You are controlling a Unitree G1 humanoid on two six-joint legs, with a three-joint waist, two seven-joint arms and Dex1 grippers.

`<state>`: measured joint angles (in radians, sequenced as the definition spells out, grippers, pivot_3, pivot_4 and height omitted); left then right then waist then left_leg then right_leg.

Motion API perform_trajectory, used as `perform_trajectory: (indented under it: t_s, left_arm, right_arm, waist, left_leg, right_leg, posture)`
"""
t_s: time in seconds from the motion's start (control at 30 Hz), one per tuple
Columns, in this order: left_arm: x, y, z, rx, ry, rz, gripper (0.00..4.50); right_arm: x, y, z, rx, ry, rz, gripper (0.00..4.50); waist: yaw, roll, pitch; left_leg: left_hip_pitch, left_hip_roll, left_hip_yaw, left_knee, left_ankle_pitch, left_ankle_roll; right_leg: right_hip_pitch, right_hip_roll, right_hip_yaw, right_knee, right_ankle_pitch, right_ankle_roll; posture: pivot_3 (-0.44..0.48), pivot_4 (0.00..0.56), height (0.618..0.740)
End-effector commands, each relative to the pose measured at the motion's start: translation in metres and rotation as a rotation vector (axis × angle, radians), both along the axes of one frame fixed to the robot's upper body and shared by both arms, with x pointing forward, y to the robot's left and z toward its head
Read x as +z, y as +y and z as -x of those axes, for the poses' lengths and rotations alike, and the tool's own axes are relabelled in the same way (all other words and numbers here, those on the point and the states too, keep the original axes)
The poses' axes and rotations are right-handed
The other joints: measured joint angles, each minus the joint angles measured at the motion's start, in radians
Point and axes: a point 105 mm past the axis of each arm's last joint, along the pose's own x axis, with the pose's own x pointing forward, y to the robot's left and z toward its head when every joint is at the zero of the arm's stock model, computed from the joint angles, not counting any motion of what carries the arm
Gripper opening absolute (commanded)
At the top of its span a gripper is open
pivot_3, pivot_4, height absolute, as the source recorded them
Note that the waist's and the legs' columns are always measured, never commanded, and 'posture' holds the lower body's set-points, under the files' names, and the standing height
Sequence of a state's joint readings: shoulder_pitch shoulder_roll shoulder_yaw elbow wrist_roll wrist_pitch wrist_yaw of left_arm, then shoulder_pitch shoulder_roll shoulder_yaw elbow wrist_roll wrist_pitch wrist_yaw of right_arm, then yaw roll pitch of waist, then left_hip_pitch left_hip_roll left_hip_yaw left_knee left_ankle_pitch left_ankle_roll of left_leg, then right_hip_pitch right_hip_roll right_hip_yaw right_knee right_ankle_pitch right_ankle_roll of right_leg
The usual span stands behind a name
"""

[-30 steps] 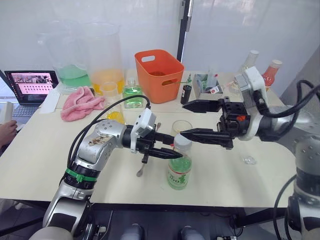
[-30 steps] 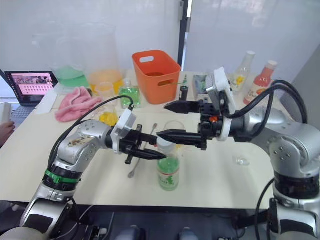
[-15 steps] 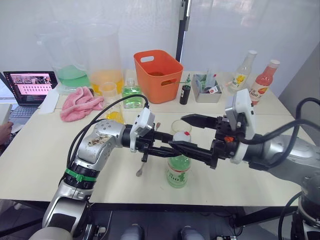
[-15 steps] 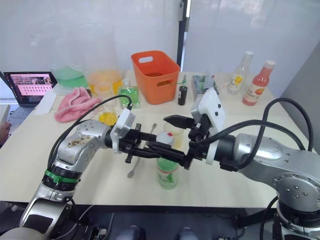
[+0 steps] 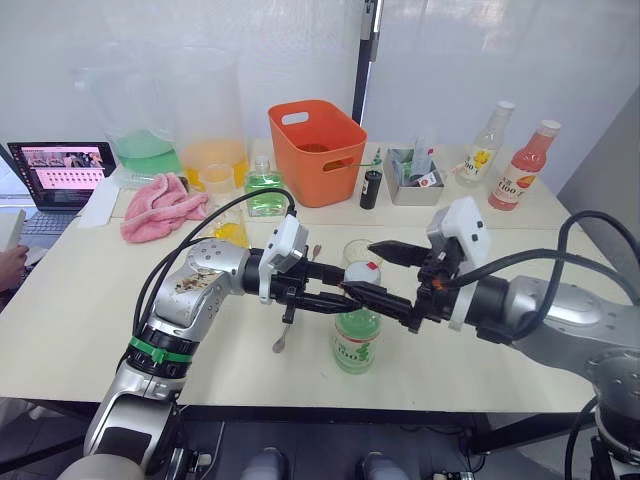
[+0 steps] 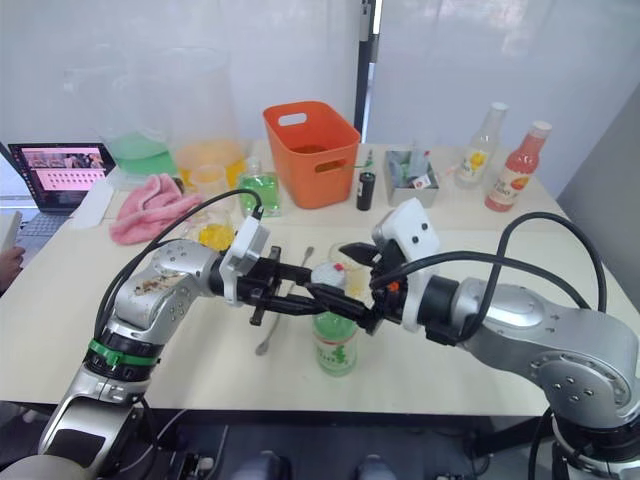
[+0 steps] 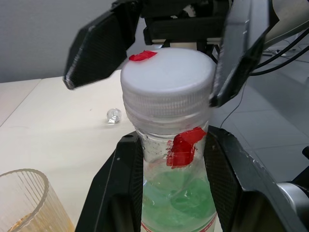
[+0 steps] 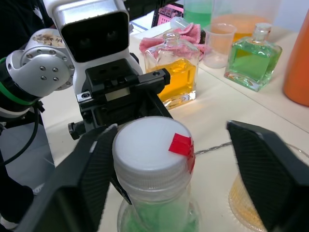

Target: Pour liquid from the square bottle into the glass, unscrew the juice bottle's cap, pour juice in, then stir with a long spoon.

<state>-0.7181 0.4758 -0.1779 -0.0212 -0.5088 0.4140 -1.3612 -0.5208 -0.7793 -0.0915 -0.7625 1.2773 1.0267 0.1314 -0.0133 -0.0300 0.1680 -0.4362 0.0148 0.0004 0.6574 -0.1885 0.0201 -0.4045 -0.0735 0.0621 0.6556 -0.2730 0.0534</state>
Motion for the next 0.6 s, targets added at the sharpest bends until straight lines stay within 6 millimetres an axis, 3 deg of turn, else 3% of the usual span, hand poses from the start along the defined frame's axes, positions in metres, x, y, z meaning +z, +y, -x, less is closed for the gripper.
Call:
perform_trajectory:
  t_s: [0.03, 0.1, 0.27, 0.43, 0.6]
  left_arm:
    - [0.009, 0.004, -0.004, 0.027, -0.053, 0.004, 1.51]
    - [0.009, 0.004, -0.004, 0.029, -0.053, 0.003, 1.51]
    - [0.01, 0.005, -0.004, 0.03, -0.056, -0.004, 1.51]
    - [0.011, 0.011, -0.001, -0.004, -0.057, -0.034, 1.51]
    - [0.009, 0.015, -0.002, -0.016, -0.066, -0.064, 1.51]
  right_arm:
    - [0.008, 0.003, 0.004, 0.008, -0.05, -0.024, 2.32]
    - [0.007, 0.004, 0.004, 0.019, -0.048, -0.024, 1.7]
    - [0.008, 0.006, 0.004, 0.126, -0.051, -0.011, 1.7]
    - [0.012, 0.003, 0.006, 0.425, -0.025, -0.007, 1.7]
    - [0.019, -0.003, -0.013, 0.712, 0.03, 0.036, 1.7]
  waist:
    - [0.0, 0.0, 0.0]
    - [0.0, 0.0, 0.0]
    - [0.0, 0.0, 0.0]
    - [-0.001, 0.0, 0.0]
    - [-0.007, 0.001, 0.0]
  left_leg:
    - [0.0, 0.0, 0.0, 0.0, 0.0, 0.0]
    - [0.0, 0.0, 0.0, 0.0, 0.0, 0.0]
    - [0.0, 0.0, 0.0, 0.0, 0.0, 0.0]
    - [0.0, 0.001, 0.002, 0.001, 0.0, 0.0]
    - [0.0, 0.002, 0.004, 0.001, 0.0, 0.0]
  right_leg:
    - [0.0, 0.0, 0.0, 0.0, 0.0, 0.0]
    - [0.0, 0.0, 0.0, 0.0, 0.0, 0.0]
    - [0.0, 0.0, 0.0, -0.001, 0.0, 0.0]
    - [0.001, 0.002, 0.0, -0.002, 0.0, 0.0]
    - [0.0, 0.004, 0.001, -0.002, 0.0, 0.0]
  posture:
    - [0.0, 0.15, 0.739]
    - [0.0, 0.15, 0.739]
    - [0.0, 0.15, 0.739]
    - [0.0, 0.15, 0.739]
    - [0.0, 0.15, 0.739]
